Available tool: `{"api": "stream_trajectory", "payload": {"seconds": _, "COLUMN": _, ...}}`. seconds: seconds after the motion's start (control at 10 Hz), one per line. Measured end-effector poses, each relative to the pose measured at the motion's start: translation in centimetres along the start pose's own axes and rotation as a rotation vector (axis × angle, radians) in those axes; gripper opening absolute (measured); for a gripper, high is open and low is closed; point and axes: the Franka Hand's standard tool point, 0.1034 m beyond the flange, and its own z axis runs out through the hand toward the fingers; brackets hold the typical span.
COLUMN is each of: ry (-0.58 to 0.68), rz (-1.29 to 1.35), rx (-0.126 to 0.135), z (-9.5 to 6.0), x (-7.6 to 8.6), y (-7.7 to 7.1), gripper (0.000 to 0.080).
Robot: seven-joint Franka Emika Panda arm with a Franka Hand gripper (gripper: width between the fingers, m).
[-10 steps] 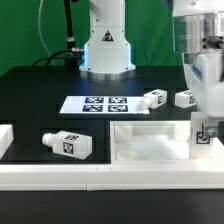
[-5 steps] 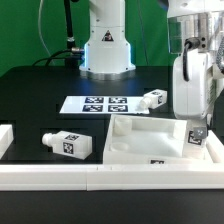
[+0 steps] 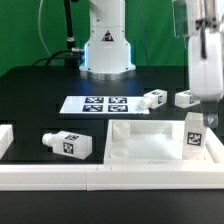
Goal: Assemble one leg
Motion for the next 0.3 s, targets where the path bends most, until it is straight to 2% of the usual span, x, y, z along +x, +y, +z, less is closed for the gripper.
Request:
{"api": "stream_trajectory", "payload": {"seconds": 0.1, "ry": -0.004, "rz": -0.002, "rx": 0.01, "z": -0.39, "x": -0.01, "y": -0.24, "gripper": 0.0646}}
{"api": "stream_trajectory", "payload": {"seconds": 0.3, "ry": -0.003, "rz": -0.005, "rx": 0.009, "z": -0.3, "x": -0.01, "y": -0.2, "gripper": 0.0649}}
